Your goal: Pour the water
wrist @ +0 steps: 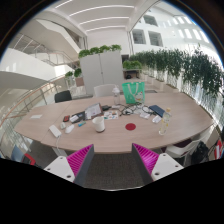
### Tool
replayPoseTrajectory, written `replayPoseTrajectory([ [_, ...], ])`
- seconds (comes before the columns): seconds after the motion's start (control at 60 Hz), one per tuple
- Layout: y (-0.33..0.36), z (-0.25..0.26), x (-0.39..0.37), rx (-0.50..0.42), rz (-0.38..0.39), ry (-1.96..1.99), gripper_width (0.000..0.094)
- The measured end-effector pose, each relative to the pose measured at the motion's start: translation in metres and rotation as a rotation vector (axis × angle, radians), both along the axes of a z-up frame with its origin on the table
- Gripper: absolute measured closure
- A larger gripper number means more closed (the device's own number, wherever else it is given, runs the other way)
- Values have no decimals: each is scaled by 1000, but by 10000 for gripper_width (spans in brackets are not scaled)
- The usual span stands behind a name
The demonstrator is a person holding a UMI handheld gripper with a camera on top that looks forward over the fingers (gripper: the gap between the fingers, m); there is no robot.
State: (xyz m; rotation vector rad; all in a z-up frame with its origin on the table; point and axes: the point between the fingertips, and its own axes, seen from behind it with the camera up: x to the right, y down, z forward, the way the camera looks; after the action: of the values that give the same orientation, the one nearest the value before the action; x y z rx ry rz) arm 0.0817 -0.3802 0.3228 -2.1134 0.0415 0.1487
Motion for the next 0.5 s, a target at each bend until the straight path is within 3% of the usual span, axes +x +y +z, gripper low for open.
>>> replayPoseTrajectory([
  [0.133,0,-10,-4,6,-17,1,109],
  [0.317,26,-35,48,42,-73,-38,109],
  [0.5,95,-77,157,214,-116,-134,112],
])
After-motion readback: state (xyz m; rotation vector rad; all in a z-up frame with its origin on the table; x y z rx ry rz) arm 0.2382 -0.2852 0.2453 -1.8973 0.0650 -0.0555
